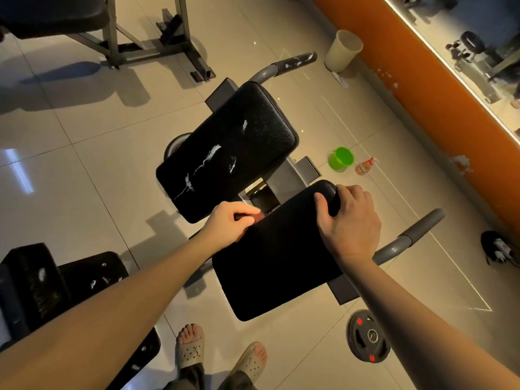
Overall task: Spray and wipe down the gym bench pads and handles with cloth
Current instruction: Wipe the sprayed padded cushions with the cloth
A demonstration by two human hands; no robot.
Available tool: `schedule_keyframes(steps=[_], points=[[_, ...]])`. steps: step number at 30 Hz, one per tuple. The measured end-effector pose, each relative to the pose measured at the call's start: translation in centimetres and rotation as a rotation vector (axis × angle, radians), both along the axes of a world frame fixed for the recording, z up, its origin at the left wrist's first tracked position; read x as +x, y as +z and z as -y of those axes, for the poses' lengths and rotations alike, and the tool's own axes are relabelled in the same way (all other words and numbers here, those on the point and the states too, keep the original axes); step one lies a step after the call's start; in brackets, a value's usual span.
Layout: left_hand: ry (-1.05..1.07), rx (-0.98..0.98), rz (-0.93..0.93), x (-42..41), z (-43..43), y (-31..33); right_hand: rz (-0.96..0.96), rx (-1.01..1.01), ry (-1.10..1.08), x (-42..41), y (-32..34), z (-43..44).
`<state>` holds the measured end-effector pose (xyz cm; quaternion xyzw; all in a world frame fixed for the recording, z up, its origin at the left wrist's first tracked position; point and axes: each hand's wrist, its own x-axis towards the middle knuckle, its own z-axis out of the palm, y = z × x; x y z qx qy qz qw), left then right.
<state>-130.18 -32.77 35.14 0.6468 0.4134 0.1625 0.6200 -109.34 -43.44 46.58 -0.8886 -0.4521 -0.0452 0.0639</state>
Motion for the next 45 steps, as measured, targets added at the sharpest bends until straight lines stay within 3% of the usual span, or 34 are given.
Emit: schedule_keyframes(steps=[4,11,17,26,28,32,37,42,45], points=[[0.025,-0.058,0.073,1.9,-0.1,0.2,0.012,0.008,0.001,0.1,0.0,0.0],[-0.015,-0.049,-0.192,-6.0,1.8,-3.9,0.022,0.011,0.004,-0.1,0.2,0.2],[-0.006,0.035,-0.024,-1.1,1.1,-1.0,0.012,-0.004,-0.003,-0.5,0.4,0.1],[0.024,0.024,-0.234,-6.3,2.8,-5.0,0.032,0.024,0.041,-0.4,0.3,0.1],[0.05,0.064,-0.232,-5.4,2.6,-4.6,0.044,0.05,0.117,-0.7,0.3,0.4],[0.089,0.147,-0.236,-4.5,3.4,-4.1,0.103,-0.013,0.498,-3.2,-0.3,1.8],[0.235,0.127,-0.301,-6.5,5.9,-5.9,0.168,-0.385,0.834,-5.3,-3.2,4.6],[0.494,-0.272,-0.234,-7.4,12.6,-9.4,0.329,-0.512,0.966,-4.8,-4.8,6.1],[0.757,-0.343,-0.076,-6.4,15.1,-9.9,0.387,-0.525,1.008,-4.9,-4.9,6.0]])
